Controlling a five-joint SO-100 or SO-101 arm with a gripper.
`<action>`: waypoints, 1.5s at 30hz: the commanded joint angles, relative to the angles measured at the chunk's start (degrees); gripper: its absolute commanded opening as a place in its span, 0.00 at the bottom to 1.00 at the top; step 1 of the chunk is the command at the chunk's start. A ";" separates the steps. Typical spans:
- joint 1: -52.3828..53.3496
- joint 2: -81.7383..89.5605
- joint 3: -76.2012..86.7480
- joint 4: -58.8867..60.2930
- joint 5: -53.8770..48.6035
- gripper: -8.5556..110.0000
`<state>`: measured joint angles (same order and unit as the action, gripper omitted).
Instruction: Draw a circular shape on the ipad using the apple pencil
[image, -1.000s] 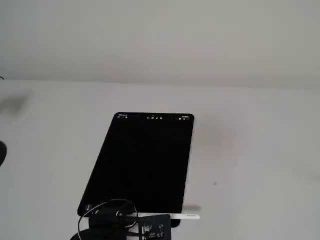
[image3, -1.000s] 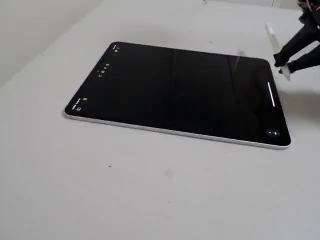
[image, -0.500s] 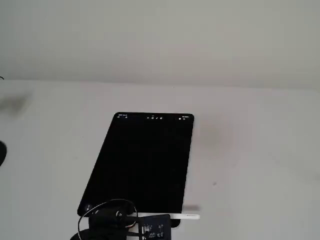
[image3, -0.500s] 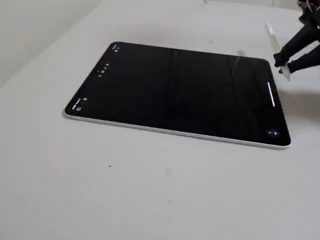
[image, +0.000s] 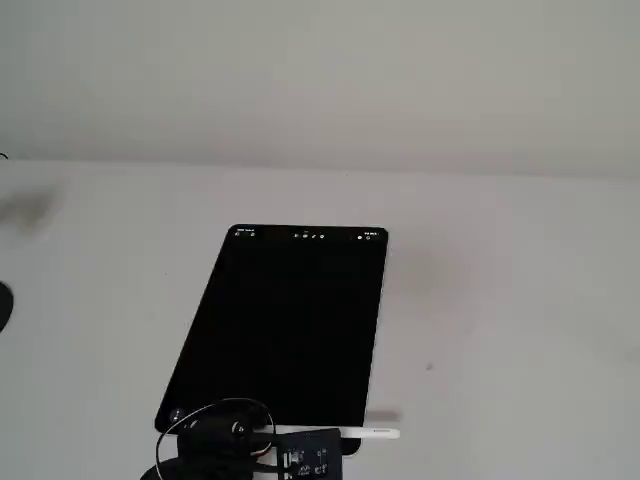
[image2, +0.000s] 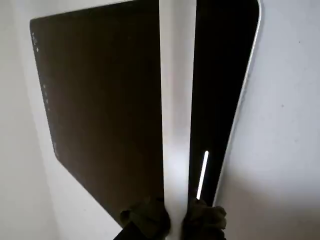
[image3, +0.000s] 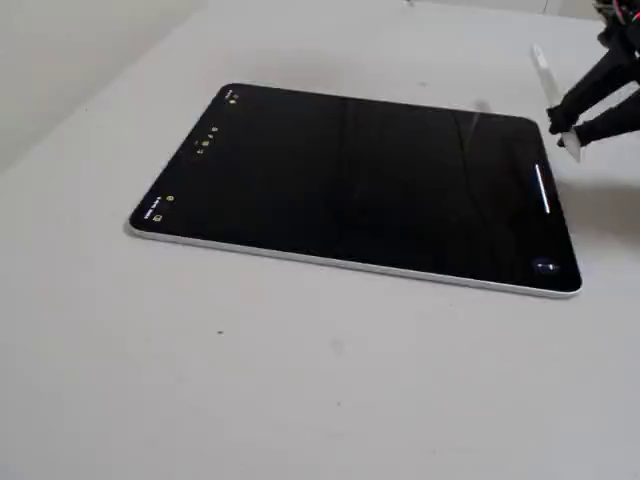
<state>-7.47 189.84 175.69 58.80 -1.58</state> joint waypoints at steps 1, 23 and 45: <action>0.44 0.62 -0.44 0.00 -0.70 0.07; 0.44 0.62 -0.44 0.00 -0.62 0.07; -6.15 0.70 3.69 -36.56 -51.68 0.07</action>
<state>-12.04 189.84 179.65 33.13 -45.53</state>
